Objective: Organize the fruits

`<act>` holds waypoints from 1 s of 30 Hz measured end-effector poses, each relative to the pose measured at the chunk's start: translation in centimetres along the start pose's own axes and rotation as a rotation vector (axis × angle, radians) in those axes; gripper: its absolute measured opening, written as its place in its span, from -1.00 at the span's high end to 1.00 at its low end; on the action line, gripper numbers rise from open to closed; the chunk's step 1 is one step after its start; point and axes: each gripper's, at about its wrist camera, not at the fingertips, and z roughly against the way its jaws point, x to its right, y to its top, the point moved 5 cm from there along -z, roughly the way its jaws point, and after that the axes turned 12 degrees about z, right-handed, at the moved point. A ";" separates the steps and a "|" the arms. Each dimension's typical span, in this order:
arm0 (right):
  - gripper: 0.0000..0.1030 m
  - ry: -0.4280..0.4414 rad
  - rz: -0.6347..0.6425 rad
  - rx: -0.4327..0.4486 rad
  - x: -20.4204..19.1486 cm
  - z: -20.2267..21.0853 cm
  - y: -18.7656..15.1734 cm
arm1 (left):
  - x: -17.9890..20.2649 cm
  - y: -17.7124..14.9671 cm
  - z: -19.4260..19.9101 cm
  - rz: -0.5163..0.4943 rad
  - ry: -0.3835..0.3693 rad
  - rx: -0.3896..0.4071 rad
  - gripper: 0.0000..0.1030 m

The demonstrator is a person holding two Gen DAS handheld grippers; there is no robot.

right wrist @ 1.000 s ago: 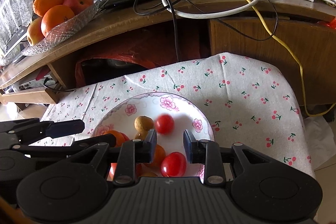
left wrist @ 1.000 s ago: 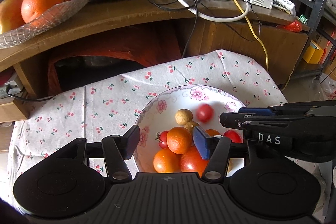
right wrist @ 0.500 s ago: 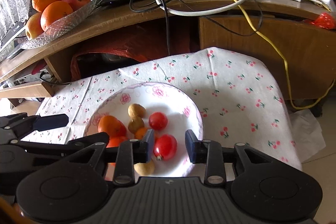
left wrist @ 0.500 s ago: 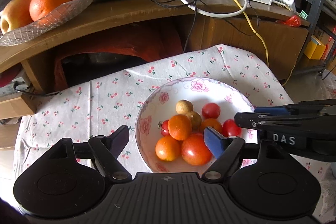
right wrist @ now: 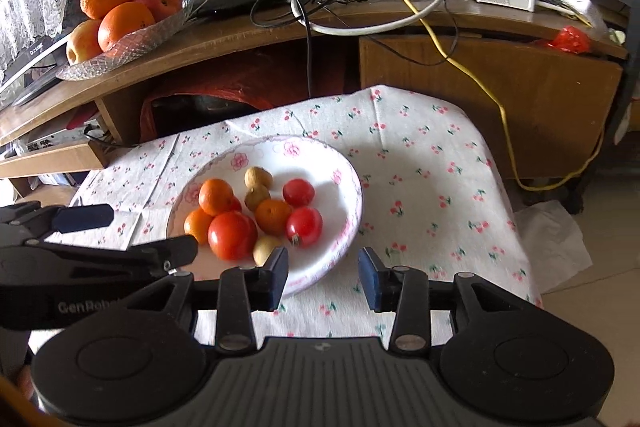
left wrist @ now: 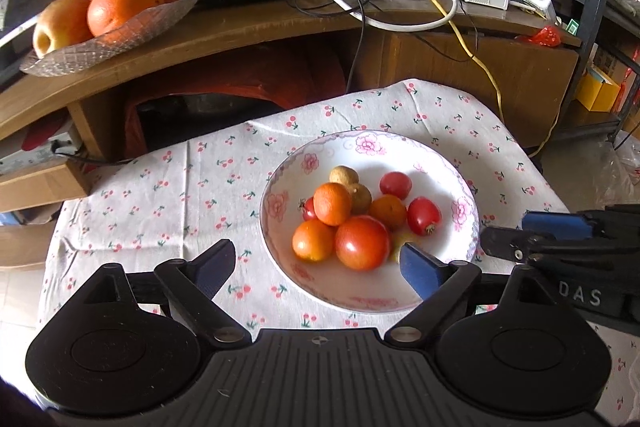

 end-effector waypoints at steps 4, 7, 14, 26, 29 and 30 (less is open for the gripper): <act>0.24 0.000 -0.004 -0.008 -0.2 0.7 -1.2 | -0.1 -0.9 0.6 0.018 0.000 -0.008 -0.81; 0.23 0.006 -0.016 -0.008 -0.3 1.2 -1.7 | -0.1 -1.7 1.3 0.024 -0.006 -0.006 -0.81; 0.23 0.016 -0.032 0.002 -0.8 2.7 -2.8 | 0.0 -2.6 3.2 0.000 0.036 0.045 -1.00; 0.23 0.032 -0.057 0.012 -1.6 4.8 -4.4 | -0.5 -4.1 5.0 0.038 0.018 0.058 -1.00; 0.22 0.035 -0.051 0.014 -2.0 5.4 -4.9 | -0.6 -4.8 5.4 0.018 0.061 0.081 -1.00; 0.22 0.034 -0.050 0.013 -2.1 5.5 -5.0 | -0.5 -5.1 5.5 0.009 0.069 0.083 -1.00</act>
